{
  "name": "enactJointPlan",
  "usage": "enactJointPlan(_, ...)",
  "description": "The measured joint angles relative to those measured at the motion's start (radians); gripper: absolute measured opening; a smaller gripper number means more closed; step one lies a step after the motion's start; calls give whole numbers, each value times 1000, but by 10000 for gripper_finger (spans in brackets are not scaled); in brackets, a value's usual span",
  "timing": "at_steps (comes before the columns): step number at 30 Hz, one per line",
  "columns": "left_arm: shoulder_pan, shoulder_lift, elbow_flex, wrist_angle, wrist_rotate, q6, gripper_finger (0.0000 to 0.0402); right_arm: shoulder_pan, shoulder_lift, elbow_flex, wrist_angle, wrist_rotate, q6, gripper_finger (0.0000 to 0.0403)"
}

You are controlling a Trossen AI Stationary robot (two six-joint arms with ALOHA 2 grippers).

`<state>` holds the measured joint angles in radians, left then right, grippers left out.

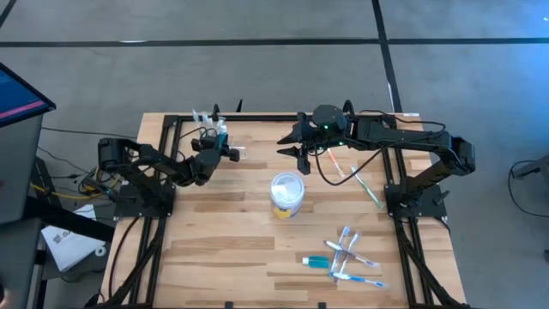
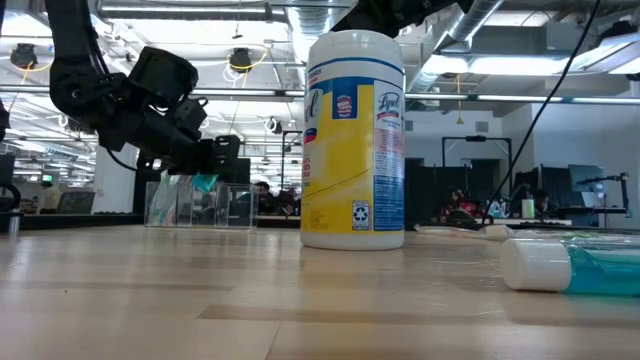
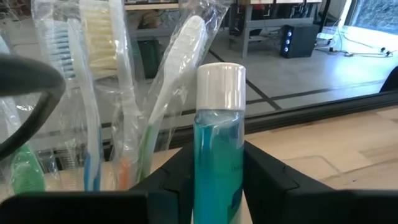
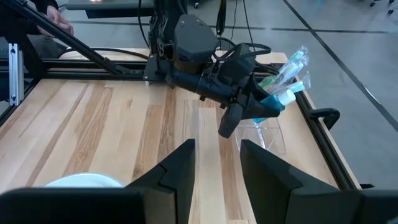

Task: Pick & Place toothbrushing station
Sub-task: Put the top mouthwash into the transparent organizer, then put the top purple toothbrush into the transparent organizer

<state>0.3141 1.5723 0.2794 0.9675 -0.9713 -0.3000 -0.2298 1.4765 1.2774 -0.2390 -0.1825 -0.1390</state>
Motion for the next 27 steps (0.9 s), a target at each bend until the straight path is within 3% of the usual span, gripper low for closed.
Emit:
enactJointPlan(8,0,0,0,8,28,0,123,0,0,0,0,0,0,118)
enactJointPlan(27,-11,-22,0,35,69,6,111,0,0,0,0,0,0,118)
